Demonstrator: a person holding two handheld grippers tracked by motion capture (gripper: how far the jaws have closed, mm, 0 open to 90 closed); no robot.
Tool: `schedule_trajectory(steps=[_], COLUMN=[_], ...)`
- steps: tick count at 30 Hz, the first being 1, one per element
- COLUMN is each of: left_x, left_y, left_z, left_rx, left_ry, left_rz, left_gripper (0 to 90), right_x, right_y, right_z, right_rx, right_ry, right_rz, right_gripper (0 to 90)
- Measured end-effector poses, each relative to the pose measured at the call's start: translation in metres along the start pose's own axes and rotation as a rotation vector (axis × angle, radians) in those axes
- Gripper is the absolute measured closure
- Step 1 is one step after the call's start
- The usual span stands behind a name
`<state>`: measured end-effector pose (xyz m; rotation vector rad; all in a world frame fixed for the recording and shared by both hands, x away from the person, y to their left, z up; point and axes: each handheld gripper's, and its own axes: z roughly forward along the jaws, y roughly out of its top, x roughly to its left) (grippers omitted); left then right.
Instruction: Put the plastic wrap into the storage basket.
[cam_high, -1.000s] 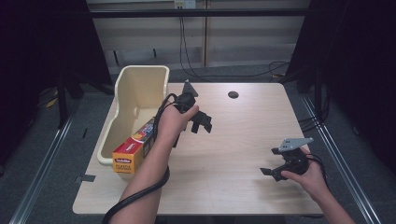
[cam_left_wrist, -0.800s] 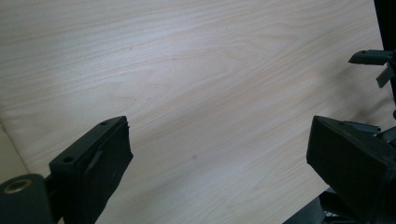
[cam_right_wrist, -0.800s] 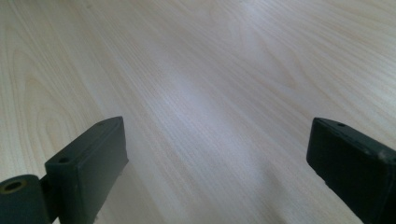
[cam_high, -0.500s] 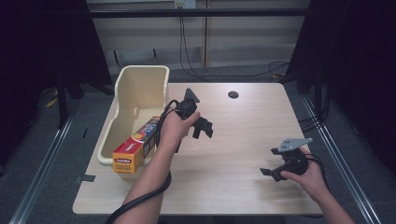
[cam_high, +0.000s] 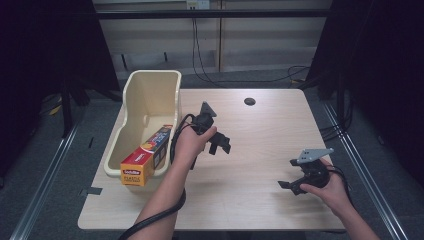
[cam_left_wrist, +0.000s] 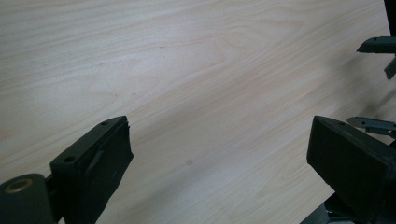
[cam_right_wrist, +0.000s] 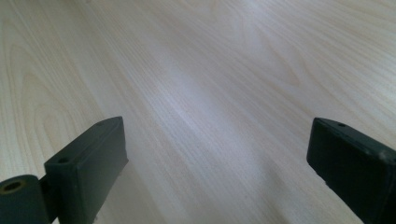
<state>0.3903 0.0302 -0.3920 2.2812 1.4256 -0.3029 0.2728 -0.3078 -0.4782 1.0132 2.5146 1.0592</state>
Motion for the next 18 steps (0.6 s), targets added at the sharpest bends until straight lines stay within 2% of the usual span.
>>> schedule_trajectory(steps=[15, 18], left_x=[0.0, -0.002], left_y=[-0.011, -0.013], left_z=[0.017, 0.021], left_rx=[-0.014, -0.022], left_ry=[-0.009, -0.001], left_rz=[0.011, 0.037], left_gripper=[6.5, 6.4], right_x=[0.002, 0.003], right_y=[-0.002, -0.003], right_z=[0.002, 0.004], right_rx=[0.008, 0.027], right_ry=[-0.005, -0.005], right_rz=[-0.008, -0.011], right_gripper=[5.0, 4.9])
